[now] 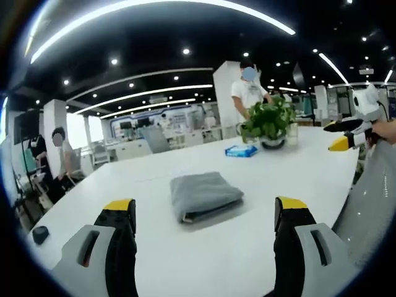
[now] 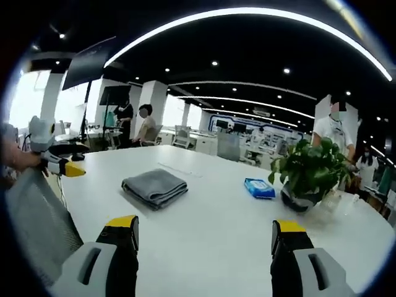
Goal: Open the folded towel by lifting each exposed corner and separating the folded layers until the towel lies flat within the target outline without major curled edges
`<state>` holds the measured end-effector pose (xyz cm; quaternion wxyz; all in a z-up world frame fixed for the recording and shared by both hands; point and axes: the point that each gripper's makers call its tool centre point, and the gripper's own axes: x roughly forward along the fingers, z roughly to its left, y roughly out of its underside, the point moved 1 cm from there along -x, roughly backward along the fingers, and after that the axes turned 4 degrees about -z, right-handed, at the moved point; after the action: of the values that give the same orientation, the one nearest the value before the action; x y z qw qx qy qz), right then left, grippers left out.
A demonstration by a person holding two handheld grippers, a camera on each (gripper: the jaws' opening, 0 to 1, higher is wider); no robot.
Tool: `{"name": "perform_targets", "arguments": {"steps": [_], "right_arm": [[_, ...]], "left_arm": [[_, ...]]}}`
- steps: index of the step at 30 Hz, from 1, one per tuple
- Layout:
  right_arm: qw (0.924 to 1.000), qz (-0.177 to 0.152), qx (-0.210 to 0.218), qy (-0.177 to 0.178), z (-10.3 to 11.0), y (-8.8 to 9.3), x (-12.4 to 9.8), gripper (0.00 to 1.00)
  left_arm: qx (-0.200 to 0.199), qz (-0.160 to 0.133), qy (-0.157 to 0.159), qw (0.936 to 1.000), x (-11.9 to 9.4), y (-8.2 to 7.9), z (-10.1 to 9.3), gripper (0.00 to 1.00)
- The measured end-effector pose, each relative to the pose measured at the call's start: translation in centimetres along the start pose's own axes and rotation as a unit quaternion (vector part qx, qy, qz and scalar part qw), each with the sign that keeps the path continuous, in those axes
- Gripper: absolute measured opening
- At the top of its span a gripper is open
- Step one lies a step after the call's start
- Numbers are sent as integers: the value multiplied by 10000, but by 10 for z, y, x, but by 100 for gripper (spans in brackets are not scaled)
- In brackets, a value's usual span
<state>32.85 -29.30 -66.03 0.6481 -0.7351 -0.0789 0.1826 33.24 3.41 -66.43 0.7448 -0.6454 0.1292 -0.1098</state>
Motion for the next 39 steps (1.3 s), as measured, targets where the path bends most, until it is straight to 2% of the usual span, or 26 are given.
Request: {"name": "perform_targets", "arguments": {"steps": [1, 4, 6, 12, 16, 21, 24, 27, 29, 31, 32, 36, 39], "right_arm": [[9999, -32, 118, 19, -5, 1, 0, 91], [9999, 82, 32, -115, -13, 7, 4, 90], [9994, 66, -136, -296, -11, 3, 8, 90], [9979, -335, 16, -560, -7, -24, 21, 92], [9974, -371, 16, -616, 3, -31, 26, 94], [9975, -283, 120, -637, 13, -25, 34, 98], [9974, -296, -11, -656, 15, -26, 32, 95], [9976, -300, 79, -617, 13, -26, 32, 93], [9985, -266, 116, -460, 8, -29, 32, 92], [9988, -241, 59, -414, 7, -32, 31, 91], [9990, -204, -128, -381, 6, -34, 29, 91], [9981, -131, -350, -480, 5, -41, 27, 89], [9970, -63, -623, -458, -2, -55, 25, 87]], "left_arm": [[53, 64, -21, 10000, 0, 2, 0, 93], [140, 162, -37, 9998, 0, 5, 1, 93], [158, 176, -54, 9997, 0, 6, 2, 93], [138, 167, -230, 9995, -2, 3, 6, 93], [87, 238, -232, 9994, -1, 6, 5, 93], [98, 299, 57, 9995, 2, 6, -6, 94], [148, 204, 66, 9997, 2, 0, -6, 89], [96, 172, -22, 9998, 1, -4, -2, 90], [-46, 134, -172, 9998, -1, -8, 5, 90], [-245, 130, -243, 9993, -4, -14, 10, 90], [-260, 129, -256, 9993, -4, -16, 11, 90], [-201, 72, -274, 9994, -5, -23, 21, 90], [-76, 153, -129, 9998, -1, -29, 25, 89]]}}
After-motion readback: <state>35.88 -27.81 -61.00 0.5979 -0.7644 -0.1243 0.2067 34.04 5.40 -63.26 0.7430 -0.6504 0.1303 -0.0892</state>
